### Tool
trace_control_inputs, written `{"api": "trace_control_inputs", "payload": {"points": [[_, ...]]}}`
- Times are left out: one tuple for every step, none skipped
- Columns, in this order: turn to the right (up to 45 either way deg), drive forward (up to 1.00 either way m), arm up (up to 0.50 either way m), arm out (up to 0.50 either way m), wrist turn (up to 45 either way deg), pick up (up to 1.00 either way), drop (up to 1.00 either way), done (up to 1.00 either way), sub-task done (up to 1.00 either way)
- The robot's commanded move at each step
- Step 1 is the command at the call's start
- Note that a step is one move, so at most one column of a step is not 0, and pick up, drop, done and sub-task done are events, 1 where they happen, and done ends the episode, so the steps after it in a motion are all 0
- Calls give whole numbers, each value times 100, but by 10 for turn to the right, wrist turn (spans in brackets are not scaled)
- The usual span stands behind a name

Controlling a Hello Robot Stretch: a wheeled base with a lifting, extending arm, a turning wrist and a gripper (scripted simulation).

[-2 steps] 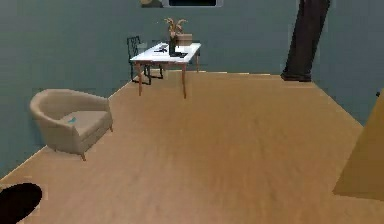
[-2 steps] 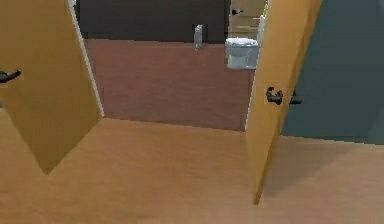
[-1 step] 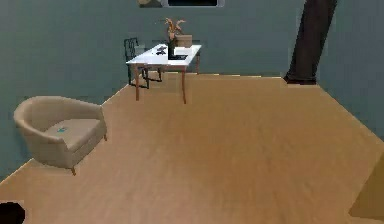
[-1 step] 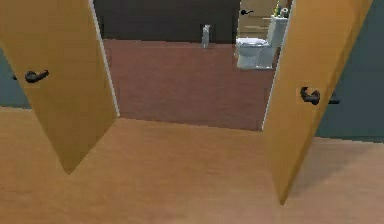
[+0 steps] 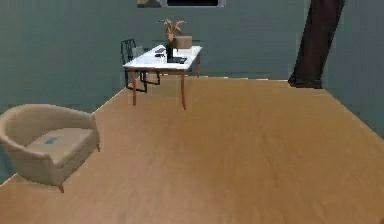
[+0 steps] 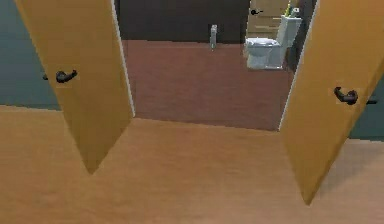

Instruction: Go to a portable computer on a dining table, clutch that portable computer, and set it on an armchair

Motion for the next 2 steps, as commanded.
{"api": "trace_control_inputs", "payload": {"points": [[90, 0, 0, 0, 0, 0, 0, 0, 0], [0, 100, 0, 0, 0, 0, 0, 0, 0]]}}
